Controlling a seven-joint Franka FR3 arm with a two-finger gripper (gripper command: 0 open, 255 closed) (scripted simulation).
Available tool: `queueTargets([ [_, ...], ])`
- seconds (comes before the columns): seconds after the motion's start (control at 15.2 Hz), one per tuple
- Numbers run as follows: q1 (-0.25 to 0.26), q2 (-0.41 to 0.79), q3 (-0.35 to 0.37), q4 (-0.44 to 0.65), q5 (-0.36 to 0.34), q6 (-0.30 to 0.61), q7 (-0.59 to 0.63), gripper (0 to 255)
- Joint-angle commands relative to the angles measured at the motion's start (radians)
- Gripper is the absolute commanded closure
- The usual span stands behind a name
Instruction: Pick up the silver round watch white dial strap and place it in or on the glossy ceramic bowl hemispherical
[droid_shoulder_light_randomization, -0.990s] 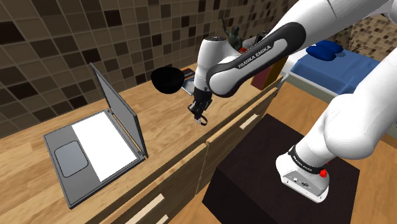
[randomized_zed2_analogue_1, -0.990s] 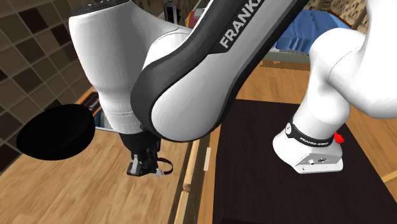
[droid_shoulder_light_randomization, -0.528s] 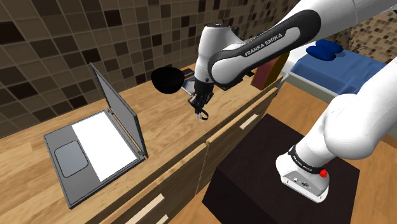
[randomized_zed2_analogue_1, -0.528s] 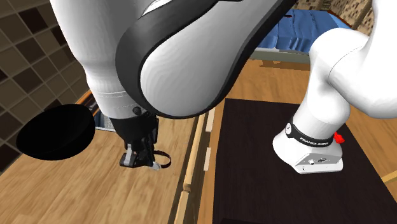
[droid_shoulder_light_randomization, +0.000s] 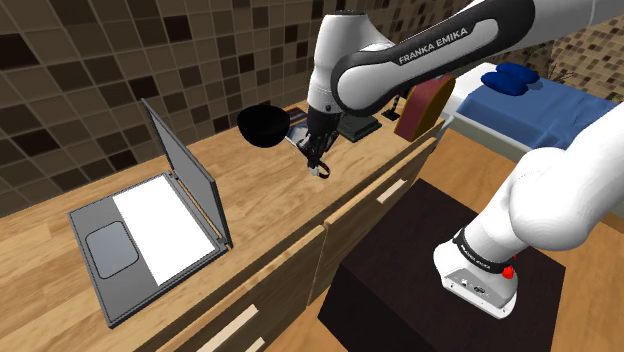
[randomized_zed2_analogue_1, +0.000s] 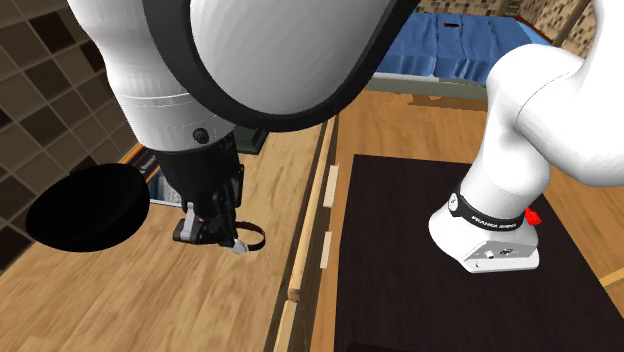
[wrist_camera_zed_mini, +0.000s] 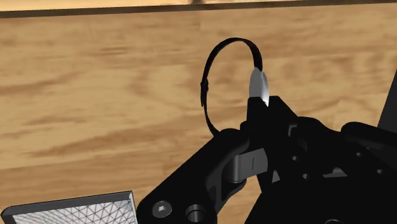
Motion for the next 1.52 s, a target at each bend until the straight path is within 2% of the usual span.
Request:
queueTargets([
  [0.0, 0.001, -0.016, 0.0, 0.011, 0.0, -0.027, 0.004, 255],
  [0.59, -0.001, -0.074, -0.007, 0.078, -0.002, -0.151, 0.012, 255],
  [1.06, -0.044, 0.162, -0.043, 0.362, -0.058, -0.208, -0.028, 255],
  [1.45, -0.066, 0.376, -0.068, 0.659, -0.093, -0.297, -0.056, 255],
])
